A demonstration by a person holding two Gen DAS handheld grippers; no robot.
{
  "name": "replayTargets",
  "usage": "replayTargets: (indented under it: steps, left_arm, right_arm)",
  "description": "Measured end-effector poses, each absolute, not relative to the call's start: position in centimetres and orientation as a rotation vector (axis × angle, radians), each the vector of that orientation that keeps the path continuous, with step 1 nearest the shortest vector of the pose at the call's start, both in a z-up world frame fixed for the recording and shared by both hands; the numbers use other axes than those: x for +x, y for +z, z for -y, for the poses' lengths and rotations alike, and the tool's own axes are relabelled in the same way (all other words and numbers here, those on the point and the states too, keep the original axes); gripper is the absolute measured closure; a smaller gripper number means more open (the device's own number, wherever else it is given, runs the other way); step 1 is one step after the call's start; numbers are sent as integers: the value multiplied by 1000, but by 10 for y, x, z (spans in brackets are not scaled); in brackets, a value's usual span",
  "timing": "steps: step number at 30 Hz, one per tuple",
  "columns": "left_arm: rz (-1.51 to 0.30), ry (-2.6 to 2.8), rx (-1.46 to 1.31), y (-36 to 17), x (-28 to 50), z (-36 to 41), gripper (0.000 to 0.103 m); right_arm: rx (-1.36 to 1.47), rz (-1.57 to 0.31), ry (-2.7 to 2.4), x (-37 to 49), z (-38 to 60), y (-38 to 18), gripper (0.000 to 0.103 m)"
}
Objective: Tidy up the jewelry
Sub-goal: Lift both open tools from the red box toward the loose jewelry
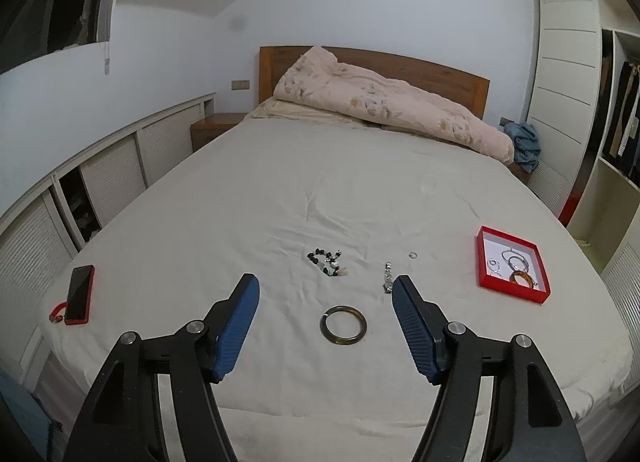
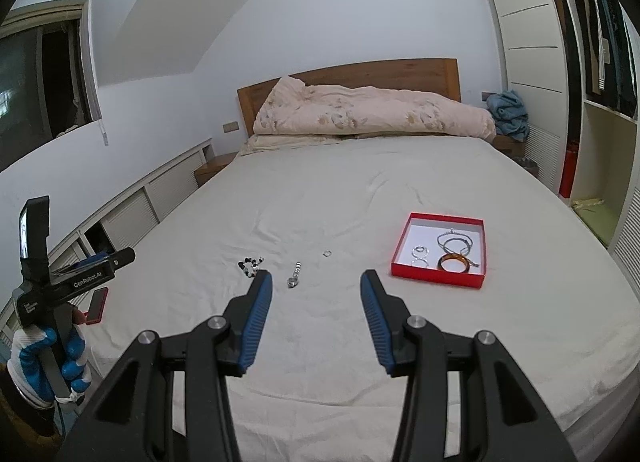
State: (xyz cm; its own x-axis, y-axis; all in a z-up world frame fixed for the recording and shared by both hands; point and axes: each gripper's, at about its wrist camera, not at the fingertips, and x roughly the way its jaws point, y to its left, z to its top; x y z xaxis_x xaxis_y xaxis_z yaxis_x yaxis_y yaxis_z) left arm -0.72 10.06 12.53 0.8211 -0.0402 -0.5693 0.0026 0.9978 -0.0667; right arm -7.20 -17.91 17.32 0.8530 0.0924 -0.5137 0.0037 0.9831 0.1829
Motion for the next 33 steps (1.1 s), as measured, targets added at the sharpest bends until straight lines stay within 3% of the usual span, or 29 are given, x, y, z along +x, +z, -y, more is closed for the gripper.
replayTargets:
  steps: [33]
  left_arm:
    - [-752, 1, -82, 52, 81, -121, 35]
  right_arm:
    - [211, -668, 65, 22, 181, 104, 59]
